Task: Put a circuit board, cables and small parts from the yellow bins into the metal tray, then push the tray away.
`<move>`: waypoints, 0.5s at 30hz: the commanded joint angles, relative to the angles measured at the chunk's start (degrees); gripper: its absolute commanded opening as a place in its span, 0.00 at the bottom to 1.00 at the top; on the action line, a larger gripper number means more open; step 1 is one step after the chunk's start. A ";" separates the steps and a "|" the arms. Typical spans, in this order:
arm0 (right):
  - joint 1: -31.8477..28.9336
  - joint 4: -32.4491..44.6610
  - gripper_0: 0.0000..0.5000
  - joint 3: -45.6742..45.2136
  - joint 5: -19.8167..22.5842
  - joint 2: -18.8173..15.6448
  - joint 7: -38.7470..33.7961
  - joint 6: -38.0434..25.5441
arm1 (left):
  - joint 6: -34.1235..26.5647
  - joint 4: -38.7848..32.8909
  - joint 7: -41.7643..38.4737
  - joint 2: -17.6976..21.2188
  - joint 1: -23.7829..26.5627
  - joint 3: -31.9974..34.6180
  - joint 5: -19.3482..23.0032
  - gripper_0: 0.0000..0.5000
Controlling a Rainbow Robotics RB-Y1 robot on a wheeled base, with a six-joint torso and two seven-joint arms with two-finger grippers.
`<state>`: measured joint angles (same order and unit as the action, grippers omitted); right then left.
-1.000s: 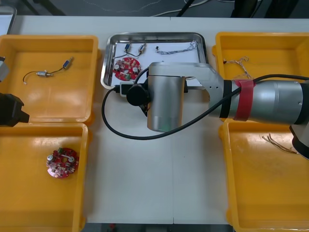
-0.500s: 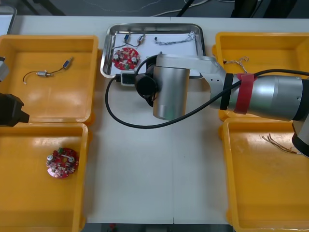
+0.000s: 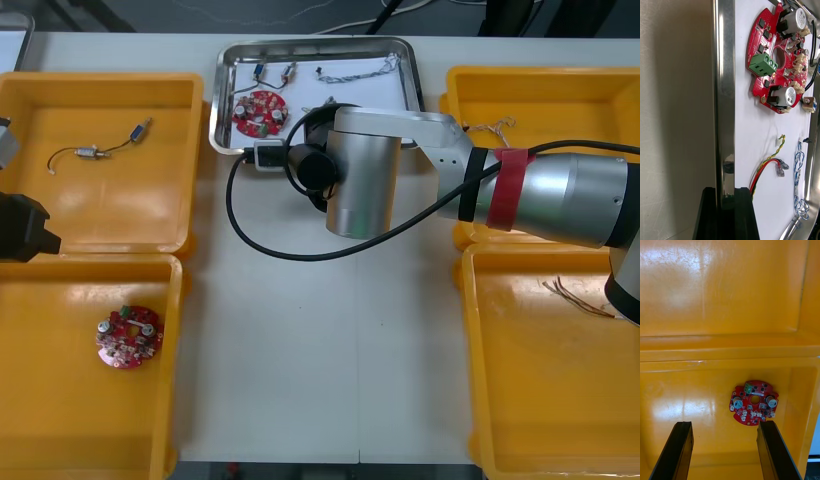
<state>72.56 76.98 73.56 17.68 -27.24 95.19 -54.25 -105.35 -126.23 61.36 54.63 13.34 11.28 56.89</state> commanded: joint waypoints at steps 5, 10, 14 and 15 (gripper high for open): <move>3.03 0.27 0.45 0.71 -0.81 0.43 2.55 0.64 | 0.23 -0.68 2.89 2.50 -1.39 1.82 -0.46 1.00; 3.03 0.10 0.77 0.80 -0.81 0.43 2.90 0.64 | 0.23 -0.68 2.89 2.50 -1.39 1.82 -0.46 1.00; 3.03 0.10 1.00 0.71 0.34 0.43 3.34 0.20 | 0.23 -0.68 2.89 2.50 -1.39 1.82 -0.46 1.00; 3.03 0.19 1.00 0.71 0.60 0.34 3.43 0.20 | 0.23 -0.68 2.89 2.50 -1.39 1.82 -0.46 1.00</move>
<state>72.57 76.94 73.78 17.58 -27.24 95.31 -54.23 -105.35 -126.23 61.36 54.63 13.34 11.28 56.89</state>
